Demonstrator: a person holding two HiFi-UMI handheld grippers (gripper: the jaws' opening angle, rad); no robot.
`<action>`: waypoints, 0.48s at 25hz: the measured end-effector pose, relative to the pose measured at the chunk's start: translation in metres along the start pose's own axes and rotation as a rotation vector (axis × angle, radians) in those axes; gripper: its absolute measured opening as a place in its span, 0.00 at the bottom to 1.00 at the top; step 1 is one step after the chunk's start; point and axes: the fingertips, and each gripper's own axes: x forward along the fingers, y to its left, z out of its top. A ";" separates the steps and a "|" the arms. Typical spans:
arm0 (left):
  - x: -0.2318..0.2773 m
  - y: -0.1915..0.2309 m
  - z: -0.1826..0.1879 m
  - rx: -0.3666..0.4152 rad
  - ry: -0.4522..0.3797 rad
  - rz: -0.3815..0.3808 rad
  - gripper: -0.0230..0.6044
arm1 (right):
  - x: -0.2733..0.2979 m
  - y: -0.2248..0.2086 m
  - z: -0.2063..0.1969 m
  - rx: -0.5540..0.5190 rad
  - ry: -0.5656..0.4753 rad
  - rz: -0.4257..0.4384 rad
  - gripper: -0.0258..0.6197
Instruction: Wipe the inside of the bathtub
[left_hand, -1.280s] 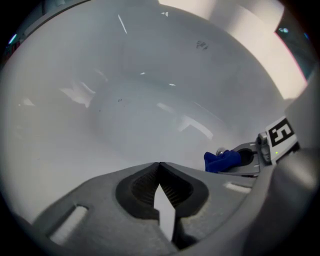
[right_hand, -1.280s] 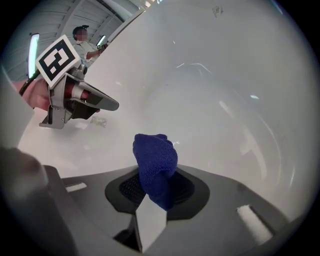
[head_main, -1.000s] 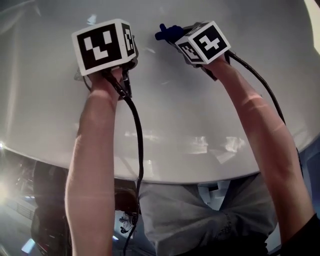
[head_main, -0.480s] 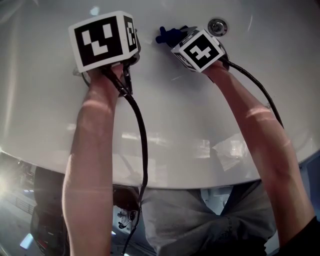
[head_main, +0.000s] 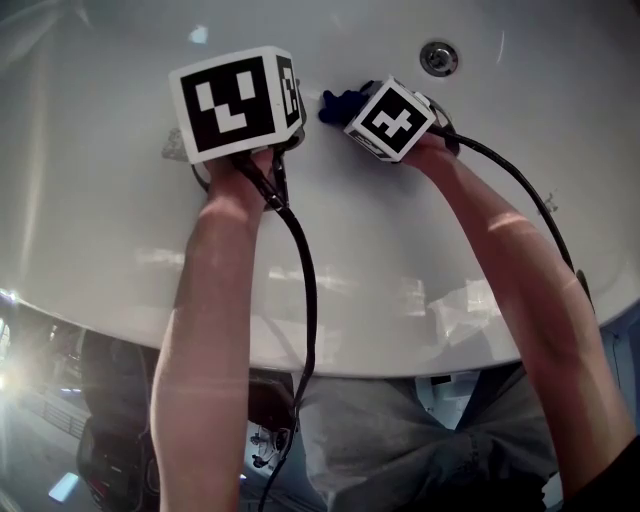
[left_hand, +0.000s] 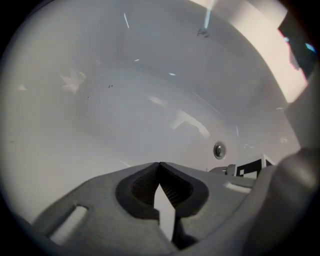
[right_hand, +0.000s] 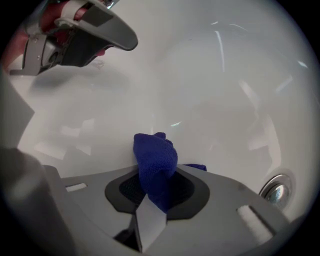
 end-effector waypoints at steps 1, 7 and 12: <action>0.000 -0.001 -0.005 0.003 0.013 -0.005 0.04 | 0.001 0.005 -0.002 -0.033 0.011 -0.003 0.18; -0.008 -0.010 -0.016 -0.010 0.024 -0.009 0.04 | -0.007 0.010 -0.007 -0.017 0.015 0.032 0.18; -0.024 -0.016 -0.021 0.038 0.016 0.004 0.04 | -0.019 0.033 -0.016 -0.033 0.022 0.066 0.18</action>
